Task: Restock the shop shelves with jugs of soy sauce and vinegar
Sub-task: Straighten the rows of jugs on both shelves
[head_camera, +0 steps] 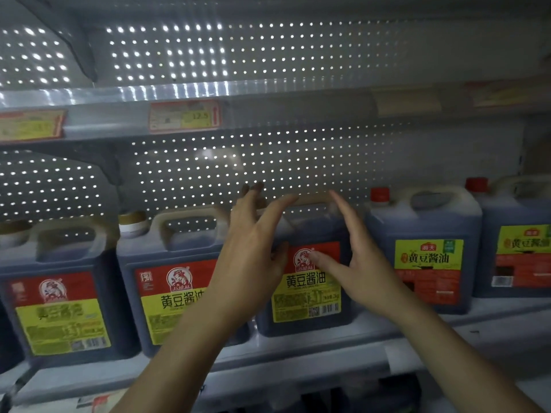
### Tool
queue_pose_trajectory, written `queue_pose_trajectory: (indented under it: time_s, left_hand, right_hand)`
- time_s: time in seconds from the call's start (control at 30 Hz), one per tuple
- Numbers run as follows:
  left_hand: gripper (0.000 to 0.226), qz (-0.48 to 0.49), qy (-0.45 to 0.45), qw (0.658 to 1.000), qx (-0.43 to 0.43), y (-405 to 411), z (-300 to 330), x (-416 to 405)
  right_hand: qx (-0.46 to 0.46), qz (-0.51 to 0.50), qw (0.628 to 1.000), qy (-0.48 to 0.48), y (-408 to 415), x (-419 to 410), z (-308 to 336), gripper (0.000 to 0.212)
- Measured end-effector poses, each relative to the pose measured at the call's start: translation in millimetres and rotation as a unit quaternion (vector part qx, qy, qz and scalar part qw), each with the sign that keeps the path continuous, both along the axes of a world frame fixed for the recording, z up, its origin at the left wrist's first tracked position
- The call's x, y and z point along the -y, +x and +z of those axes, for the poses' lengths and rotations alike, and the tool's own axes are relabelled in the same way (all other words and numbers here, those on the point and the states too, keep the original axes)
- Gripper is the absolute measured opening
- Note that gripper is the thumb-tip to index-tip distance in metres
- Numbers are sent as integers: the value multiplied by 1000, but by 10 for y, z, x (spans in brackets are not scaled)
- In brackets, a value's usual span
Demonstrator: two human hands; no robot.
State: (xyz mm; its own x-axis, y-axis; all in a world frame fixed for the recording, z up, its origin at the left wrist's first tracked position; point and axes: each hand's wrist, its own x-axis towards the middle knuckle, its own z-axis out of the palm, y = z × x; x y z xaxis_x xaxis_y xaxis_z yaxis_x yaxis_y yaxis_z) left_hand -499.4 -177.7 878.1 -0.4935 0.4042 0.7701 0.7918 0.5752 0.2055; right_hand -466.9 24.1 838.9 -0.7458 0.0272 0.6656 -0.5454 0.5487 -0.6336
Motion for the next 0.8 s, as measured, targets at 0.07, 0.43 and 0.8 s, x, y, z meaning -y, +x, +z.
queue_pose_trajectory:
  time_s: [0.07, 0.43, 0.8]
  left_hand:
    - [68, -30, 12, 999, -20, 16, 15, 9]
    - [50, -125, -9, 985, -121, 102, 17, -786]
    - [77, -73, -152, 986, 15, -201, 327, -1938]
  right_hand:
    - [9, -10, 1000, -1, 41, 30, 15, 95]
    - [-113, -317, 935, 114, 709, -1063, 179, 47]
    - [-4, -169, 974, 150, 581, -1911, 280, 88]
